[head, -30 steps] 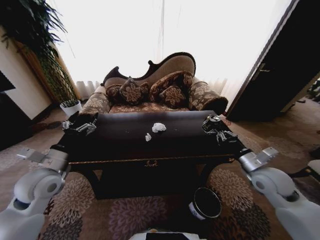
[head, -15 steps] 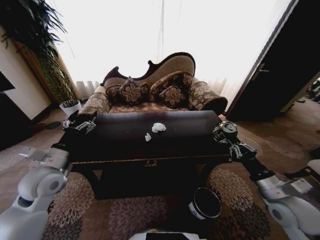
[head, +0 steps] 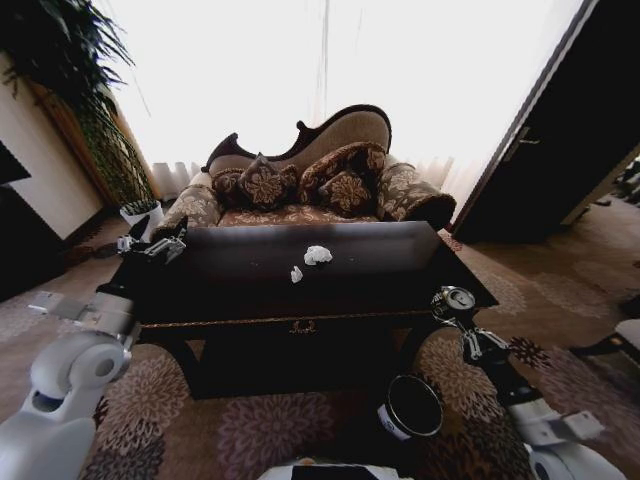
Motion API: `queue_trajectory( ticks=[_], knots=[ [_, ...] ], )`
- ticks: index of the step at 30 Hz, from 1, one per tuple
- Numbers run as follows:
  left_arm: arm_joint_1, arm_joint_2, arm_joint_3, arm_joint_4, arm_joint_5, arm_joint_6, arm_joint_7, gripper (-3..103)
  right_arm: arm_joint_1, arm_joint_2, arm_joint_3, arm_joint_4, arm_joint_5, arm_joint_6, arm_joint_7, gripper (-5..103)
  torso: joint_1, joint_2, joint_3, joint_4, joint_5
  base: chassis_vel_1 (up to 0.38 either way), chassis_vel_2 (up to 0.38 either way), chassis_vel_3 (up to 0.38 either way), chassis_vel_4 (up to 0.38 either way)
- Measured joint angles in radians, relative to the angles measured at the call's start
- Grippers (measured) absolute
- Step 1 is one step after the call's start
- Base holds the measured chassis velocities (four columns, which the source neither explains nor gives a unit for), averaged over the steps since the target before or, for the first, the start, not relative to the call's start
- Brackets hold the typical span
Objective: Move to the front of the table and place the trash on the table into the trash bin.
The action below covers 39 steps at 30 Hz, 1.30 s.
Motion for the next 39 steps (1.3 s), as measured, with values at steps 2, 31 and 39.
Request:
queue_trajectory(
  ticks=[2, 31, 39],
  knots=[
    [-0.002, -0.004, 0.007, 0.008, 0.000, -0.007, 0.000, 100, -0.006, 0.001, -0.006, -0.053, 0.028, 0.030, -0.079, 0, 0.000, 0.000, 0.000, 0.0001, 0.0000, 0.000, 0.000, 0.000, 0.000],
    [0.123, 0.132, -0.236, -0.034, -0.117, 0.004, -0.013, 100, 0.352, -0.040, -0.296, -0.869, -0.170, -0.036, -0.031, 0, 0.000, 0.000, 0.000, -0.0001, 0.0002, 0.000, 0.000, 0.000, 0.000],
    [0.172, 0.137, -0.300, -0.057, -0.126, 0.004, -0.013, 100, 0.444, -0.050, -0.371, -0.989, -0.118, -0.096, -0.005, 0, 0.000, 0.000, 0.000, 0.0000, 0.0000, 0.000, 0.000, 0.000, 0.000]
  ],
)
